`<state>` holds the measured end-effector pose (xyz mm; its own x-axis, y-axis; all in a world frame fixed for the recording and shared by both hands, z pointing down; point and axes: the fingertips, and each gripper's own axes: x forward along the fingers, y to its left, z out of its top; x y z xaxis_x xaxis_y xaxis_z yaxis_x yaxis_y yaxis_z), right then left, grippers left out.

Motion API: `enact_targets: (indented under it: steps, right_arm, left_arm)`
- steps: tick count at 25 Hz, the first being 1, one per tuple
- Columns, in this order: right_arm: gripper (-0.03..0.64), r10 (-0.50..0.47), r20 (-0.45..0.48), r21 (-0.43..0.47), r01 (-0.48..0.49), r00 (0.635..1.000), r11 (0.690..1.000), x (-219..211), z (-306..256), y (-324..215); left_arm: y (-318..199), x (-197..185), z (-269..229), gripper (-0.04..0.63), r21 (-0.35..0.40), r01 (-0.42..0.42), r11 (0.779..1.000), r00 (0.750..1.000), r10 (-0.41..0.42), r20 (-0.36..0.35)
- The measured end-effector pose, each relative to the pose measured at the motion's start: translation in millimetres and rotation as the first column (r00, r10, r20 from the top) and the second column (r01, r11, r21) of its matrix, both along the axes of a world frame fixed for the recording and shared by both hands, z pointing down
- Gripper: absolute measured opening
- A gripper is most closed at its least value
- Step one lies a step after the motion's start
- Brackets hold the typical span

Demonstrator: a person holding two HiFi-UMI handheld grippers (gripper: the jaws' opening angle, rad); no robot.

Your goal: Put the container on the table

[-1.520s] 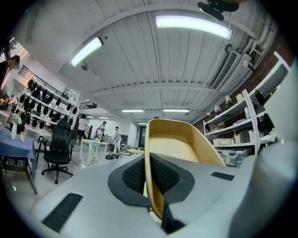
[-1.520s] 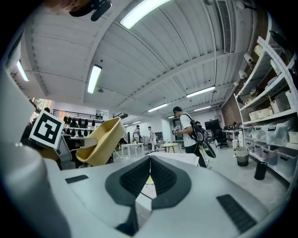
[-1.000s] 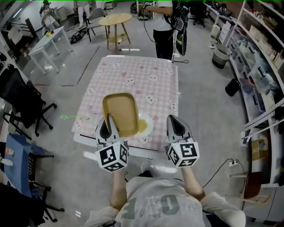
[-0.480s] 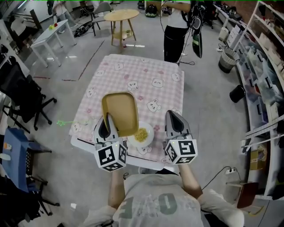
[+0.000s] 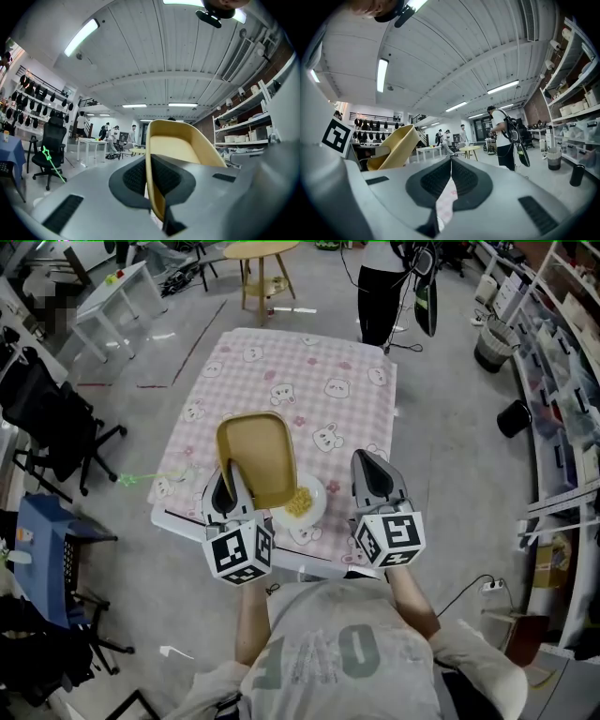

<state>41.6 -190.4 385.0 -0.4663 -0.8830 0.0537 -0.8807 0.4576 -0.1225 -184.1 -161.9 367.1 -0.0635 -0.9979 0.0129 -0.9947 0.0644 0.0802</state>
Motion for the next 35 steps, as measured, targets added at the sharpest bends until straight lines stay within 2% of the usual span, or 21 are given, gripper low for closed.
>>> enact_targets:
  steps: [9, 13, 19, 24, 27, 29, 35]
  right_arm:
    - [0.029, 0.008, 0.005, -0.033, -0.008, 1.000, 0.999, -1, 8, -3]
    - [0.029, 0.019, 0.013, -0.042, -0.018, 1.000, 0.999, 1, 7, -8]
    - [0.029, 0.029, 0.006, -0.067, -0.029, 1.000, 0.997, 7, 14, -6]
    - [0.029, 0.043, 0.002, -0.099, -0.043, 0.999, 0.994, 15, 24, 2]
    - [0.029, 0.054, -0.014, -0.123, -0.055, 0.998, 0.991, 23, 31, 11]
    - [0.029, 0.060, -0.028, -0.140, -0.063, 0.998, 0.988, 26, 36, 18]
    - [0.029, 0.087, -0.040, -0.168, -0.093, 0.995, 0.981, 32, 46, 27]
  left_arm:
    - [-9, -10, 8, 0.026, -0.020, 0.019, 1.000, 1.000, -0.019, 0.007]
    - [-20, -13, 16, 0.026, -0.053, 0.009, 0.999, 1.000, -0.009, 0.001]
    - [-61, -21, 22, 0.026, -0.105, -0.035, 0.994, 0.999, 0.036, 0.005]
    - [-114, -25, 31, 0.028, -0.180, -0.074, 0.981, 0.997, 0.075, -0.005]
    - [-143, -24, 55, 0.028, -0.240, -0.104, 0.965, 0.994, 0.092, -0.059]
    - [-159, -26, 79, 0.028, -0.304, -0.110, 0.946, 0.993, 0.092, -0.075]
    - [-196, -32, 148, 0.028, -0.489, -0.137, 0.861, 0.991, 0.114, -0.076]
